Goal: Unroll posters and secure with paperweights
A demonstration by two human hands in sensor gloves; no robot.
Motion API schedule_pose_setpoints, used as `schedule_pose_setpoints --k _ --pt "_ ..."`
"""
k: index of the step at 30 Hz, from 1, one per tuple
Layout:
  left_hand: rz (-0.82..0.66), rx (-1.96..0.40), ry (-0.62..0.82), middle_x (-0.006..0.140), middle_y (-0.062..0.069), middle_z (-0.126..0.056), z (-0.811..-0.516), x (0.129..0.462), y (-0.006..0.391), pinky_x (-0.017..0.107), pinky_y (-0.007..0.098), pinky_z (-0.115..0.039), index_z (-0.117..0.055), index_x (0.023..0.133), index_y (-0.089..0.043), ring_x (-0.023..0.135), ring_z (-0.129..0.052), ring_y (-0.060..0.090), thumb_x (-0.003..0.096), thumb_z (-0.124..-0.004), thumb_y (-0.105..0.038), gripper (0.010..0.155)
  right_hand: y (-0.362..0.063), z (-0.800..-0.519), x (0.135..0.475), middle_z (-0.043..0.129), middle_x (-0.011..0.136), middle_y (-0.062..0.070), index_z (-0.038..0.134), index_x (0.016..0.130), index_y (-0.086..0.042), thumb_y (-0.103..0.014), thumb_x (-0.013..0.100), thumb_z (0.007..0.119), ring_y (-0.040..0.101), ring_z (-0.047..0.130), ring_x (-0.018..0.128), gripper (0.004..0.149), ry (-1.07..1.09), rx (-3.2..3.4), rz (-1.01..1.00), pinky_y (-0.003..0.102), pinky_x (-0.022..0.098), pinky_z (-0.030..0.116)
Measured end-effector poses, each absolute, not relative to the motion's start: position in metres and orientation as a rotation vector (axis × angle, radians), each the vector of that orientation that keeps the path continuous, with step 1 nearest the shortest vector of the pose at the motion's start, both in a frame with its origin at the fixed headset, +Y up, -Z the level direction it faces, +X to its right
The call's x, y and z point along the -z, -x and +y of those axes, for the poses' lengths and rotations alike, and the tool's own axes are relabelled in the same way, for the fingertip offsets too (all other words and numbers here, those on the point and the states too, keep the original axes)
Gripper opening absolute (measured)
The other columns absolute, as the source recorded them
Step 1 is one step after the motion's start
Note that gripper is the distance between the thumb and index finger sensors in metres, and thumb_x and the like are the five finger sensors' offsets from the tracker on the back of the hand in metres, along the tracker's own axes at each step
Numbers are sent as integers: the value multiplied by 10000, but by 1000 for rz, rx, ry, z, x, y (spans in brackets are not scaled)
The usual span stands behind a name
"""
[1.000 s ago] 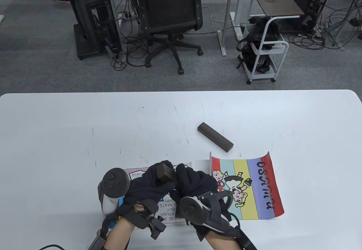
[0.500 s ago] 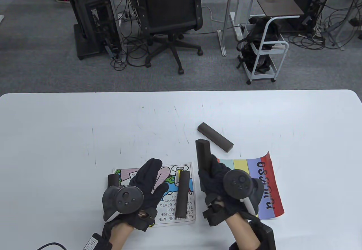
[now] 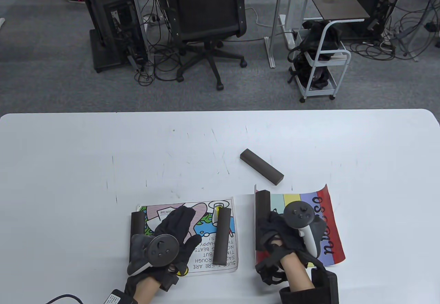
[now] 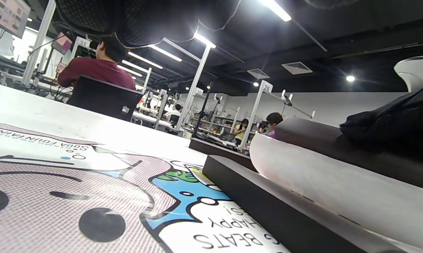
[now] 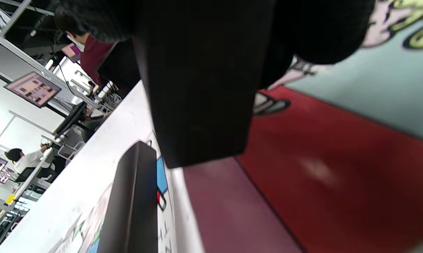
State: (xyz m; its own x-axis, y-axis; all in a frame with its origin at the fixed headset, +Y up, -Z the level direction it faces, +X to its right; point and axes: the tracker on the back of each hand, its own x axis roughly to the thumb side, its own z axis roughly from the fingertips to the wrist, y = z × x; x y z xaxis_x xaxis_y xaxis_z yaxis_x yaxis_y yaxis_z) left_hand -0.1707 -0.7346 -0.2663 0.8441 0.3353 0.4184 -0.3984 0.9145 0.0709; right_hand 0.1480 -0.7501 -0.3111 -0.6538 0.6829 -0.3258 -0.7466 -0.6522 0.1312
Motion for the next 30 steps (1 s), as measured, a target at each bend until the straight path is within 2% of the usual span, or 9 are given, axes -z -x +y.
schedule_pose_setpoints --k 9,12,16,19,22,24,26,28,30 --pt "-395 -393 -140 1085 181 -548 -735 267 173 673 599 -630 -504 1058 -164 1004 -647 446 450 -595 -561 732 -124 -775 316 894 698 156 623 902 16 -452 442 731 232 959 410 665 306 -2414 439 425 334 840" --pt "-395 -390 -134 1086 180 -545 -735 267 173 675 600 -628 -504 1058 -163 1006 -643 448 451 -595 -560 731 -123 -775 316 934 662 119 674 891 1 -442 430 769 232 998 387 647 324 -2475 402 403 300 873" --pt "-393 -384 -132 1089 177 -541 -735 267 173 675 602 -626 -500 1059 -167 1008 -640 445 450 -594 -563 733 -121 -772 314 963 605 88 747 859 -76 -483 431 769 213 1016 334 590 363 -2637 366 385 254 883" --pt "-390 -389 -132 1090 176 -540 -735 268 174 675 603 -626 -498 1062 -168 1009 -641 442 450 -595 -563 735 -121 -772 314 922 617 94 759 848 -153 -476 436 757 225 958 372 523 359 -2760 360 410 300 835" --pt "-388 -408 -134 1094 171 -535 -734 269 174 677 603 -625 -493 1064 -169 1011 -638 444 450 -594 -564 737 -121 -772 314 895 655 92 761 859 -181 -492 434 758 237 939 405 528 361 -2777 351 424 330 816" --pt "-388 -423 -139 1094 172 -534 -733 268 175 677 602 -625 -490 1065 -170 1012 -637 441 451 -593 -566 737 -124 -767 315 859 734 122 730 904 -178 -520 436 738 265 927 469 579 351 -2777 325 441 372 802" --pt "-392 -440 -142 1098 167 -531 -733 269 176 677 602 -626 -486 1067 -173 1013 -639 441 450 -596 -570 742 -128 -753 315 766 882 180 651 955 -197 -525 438 740 345 880 623 619 330 -2741 228 473 454 764" --pt "-394 -456 -138 1102 165 -525 -733 269 176 678 601 -625 -481 1070 -175 1014 -636 442 448 -602 -578 751 -131 -737 316 642 996 190 569 995 -196 -528 443 744 411 771 784 667 312 -2699 117 523 566 687" --pt "-398 -474 -126 1108 160 -517 -734 270 175 678 602 -625 -474 1073 -180 1017 -632 442 444 -610 -592 764 -136 -717 319 572 1043 179 522 1012 -208 -533 446 749 445 680 866 691 296 -2666 -11 547 622 630"
